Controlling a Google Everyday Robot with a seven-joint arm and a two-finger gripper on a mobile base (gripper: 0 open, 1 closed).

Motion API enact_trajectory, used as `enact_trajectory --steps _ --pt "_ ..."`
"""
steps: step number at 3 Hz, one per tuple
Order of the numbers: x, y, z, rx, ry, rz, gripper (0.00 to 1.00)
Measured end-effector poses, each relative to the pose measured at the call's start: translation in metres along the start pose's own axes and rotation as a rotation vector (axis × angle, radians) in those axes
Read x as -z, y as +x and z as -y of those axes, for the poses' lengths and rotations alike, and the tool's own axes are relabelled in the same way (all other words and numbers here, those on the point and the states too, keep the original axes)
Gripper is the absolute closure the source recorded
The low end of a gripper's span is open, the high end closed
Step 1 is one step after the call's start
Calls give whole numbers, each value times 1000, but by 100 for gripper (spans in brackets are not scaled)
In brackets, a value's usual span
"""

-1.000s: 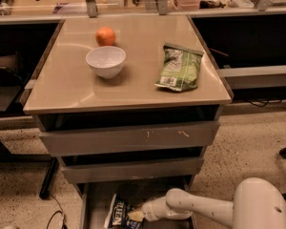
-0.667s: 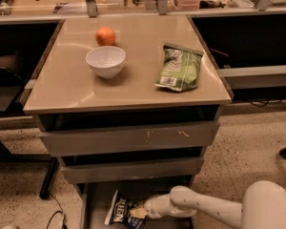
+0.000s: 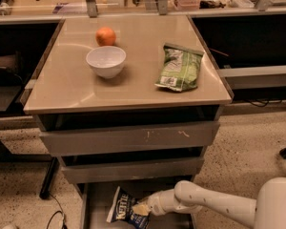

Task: Pick blue chip bag from bottom drawer and place on counter

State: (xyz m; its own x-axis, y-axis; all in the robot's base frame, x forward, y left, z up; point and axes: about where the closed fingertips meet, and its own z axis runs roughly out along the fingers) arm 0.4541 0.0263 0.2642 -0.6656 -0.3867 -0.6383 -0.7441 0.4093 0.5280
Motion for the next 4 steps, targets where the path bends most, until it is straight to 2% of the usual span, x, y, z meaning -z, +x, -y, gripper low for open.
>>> enact_trajectory --steps 1,2,3,4 --pt "21 -24 -25 -17 10 -5 100" --pt "53 -58 -79 -3 8 3 100" --pt "75 -97 -139 66 6 -10 100" --pt "91 -121 -184 147 5 -10 100"
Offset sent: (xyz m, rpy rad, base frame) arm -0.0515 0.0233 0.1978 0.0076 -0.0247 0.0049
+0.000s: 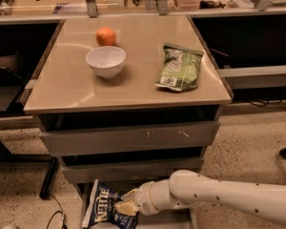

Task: Pick blue chip bag from bottom drawer and place on counter

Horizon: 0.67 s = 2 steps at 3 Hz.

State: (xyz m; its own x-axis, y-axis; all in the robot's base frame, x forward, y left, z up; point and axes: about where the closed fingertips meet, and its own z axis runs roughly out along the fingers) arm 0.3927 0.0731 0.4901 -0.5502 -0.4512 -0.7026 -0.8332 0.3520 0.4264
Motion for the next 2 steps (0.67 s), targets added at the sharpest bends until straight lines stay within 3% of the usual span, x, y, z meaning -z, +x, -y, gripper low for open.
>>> enact_trajectory --steps 2 --pt "10 -17 -13 27 -16 -5 100"
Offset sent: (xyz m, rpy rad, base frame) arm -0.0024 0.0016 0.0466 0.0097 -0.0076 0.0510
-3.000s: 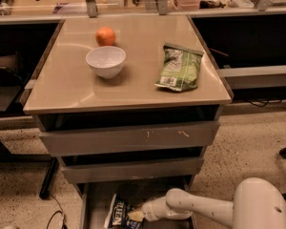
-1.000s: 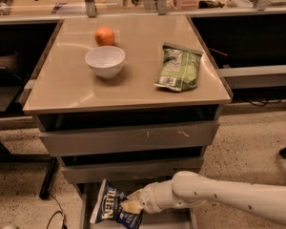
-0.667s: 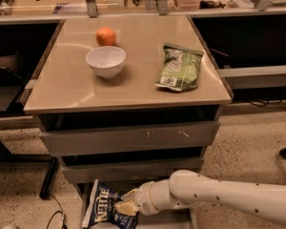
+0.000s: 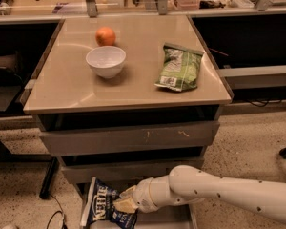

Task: Pick blue chip bag from bottom drawer and place on counter

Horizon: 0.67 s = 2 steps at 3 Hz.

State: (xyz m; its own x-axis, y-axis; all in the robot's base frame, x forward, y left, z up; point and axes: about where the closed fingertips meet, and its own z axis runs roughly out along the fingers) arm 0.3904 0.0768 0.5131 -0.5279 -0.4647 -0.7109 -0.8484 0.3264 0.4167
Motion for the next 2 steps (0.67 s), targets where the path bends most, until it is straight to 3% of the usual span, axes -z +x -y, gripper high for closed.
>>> enact_trajectory --steps 2 --pt "63 -83 -50 68 0 51 100"
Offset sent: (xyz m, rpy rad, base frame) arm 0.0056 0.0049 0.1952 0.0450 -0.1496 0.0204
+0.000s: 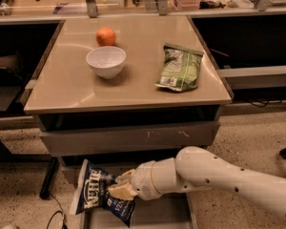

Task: Pick blue chip bag from bottom drawer and place on counter

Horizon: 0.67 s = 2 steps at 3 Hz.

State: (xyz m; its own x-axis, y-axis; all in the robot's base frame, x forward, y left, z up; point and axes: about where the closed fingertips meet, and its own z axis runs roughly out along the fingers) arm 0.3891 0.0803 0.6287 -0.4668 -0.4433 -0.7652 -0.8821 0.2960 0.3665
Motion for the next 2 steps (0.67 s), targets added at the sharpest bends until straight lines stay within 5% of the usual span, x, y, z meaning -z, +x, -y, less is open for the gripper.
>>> enact_trajectory --steps 2 --pt "56 -100 -21 179 33 38 100"
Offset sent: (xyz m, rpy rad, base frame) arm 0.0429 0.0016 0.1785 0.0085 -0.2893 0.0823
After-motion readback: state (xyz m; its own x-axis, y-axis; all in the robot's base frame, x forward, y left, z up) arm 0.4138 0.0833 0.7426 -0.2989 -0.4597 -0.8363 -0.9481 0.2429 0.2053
